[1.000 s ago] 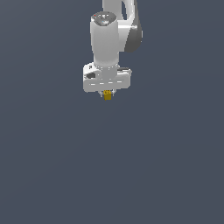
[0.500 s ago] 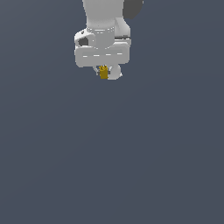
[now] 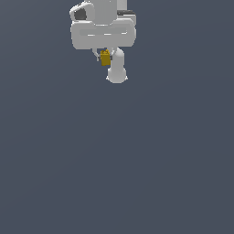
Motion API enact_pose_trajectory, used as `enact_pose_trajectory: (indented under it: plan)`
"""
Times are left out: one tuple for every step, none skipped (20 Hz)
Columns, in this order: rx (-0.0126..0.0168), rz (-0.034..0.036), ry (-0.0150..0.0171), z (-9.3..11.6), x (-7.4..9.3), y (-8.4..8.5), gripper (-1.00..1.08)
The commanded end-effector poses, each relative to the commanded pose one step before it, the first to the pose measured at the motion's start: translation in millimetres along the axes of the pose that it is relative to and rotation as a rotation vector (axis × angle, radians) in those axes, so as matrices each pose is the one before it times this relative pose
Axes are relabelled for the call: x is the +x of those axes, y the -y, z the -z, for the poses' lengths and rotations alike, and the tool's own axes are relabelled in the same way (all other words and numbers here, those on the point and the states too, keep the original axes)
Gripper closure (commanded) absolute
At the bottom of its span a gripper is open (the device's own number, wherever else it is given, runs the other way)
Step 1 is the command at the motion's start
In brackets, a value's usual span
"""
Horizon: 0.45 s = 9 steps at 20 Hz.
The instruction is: Pick up the object and move it to a goal position.
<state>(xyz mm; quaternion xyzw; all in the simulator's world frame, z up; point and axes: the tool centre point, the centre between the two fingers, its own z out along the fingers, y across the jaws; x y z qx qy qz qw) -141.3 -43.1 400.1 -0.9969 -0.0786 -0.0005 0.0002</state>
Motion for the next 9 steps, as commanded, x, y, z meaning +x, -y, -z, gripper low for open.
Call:
enact_pose_trajectory:
  plan:
    - [0.00016,0.00018,0.00091,8.86,-2.33,-0.82,1.08]
    - [0.0,0.0,0.0,2.31,-0.47,-0.26,1.08]
    - [0.0,0.0,0.0,1.81,-0.32,-0.22,1.08]
    - [-0.00047,0.00009,0.00009,1.31,-0.11,0.06,1.08]
    - [0.0,0.0,0.0,0.8,0.0,-0.14,1.08]
    - [0.0,0.0,0.0,0.29,0.16,-0.1,1.08]
    - [0.0,0.0,0.0,-0.22,0.32,-0.06,1.08]
    - [0.0,0.0,0.0,-0.55,0.38,-0.02,1.08]
    - [0.0,0.0,0.0,-0.24,0.14,0.0,1.08]
